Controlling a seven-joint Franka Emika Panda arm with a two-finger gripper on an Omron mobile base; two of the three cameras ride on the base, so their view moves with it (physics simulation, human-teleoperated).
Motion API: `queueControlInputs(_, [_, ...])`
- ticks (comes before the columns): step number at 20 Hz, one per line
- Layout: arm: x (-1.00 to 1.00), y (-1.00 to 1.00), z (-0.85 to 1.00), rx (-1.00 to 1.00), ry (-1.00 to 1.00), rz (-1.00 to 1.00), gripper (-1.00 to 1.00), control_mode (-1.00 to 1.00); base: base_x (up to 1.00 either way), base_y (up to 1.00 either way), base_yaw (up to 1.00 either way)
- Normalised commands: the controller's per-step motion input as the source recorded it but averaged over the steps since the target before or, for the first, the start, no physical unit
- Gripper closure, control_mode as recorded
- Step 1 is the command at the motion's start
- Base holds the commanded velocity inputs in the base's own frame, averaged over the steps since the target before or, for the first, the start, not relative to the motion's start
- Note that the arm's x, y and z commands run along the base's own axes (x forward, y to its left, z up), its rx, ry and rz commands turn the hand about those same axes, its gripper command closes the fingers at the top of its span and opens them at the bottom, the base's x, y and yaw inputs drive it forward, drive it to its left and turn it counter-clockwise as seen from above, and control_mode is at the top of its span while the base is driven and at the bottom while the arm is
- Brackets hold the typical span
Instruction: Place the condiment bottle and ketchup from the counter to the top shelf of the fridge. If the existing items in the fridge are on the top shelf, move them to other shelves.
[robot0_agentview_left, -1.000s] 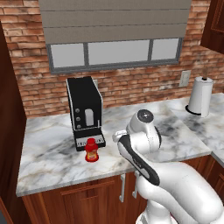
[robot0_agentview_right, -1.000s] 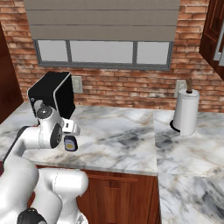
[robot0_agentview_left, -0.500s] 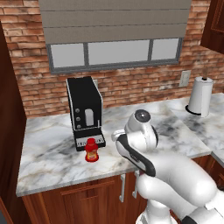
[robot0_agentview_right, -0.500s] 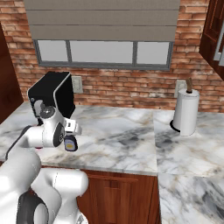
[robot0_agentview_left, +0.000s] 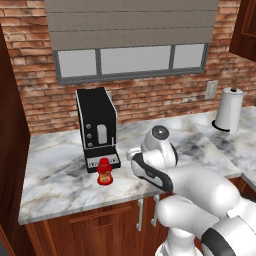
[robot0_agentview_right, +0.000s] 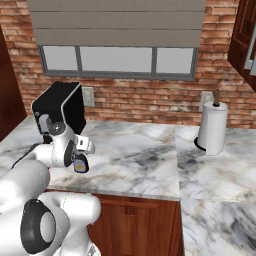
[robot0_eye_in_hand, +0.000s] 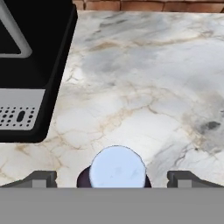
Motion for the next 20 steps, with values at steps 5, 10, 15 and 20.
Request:
queueControlInputs(5, [0.07,0.0,-0.06,0.0,-0.02,0.0,1.0,-1.0,0.0,0.0,0.0])
queueControlInputs(10, [0.0,0.0,-0.01,0.0,-0.02,0.0,1.0,-1.0,0.0,0.0,0.0])
queueControlInputs(15, [0.0,0.0,0.0,0.0,0.0,0.0,1.0,-1.0,0.0,0.0,0.0])
queueControlInputs(20, [-0.41,0.0,0.3,0.0,-0.05,0.0,1.0,-1.0,0.0,0.0,0.0])
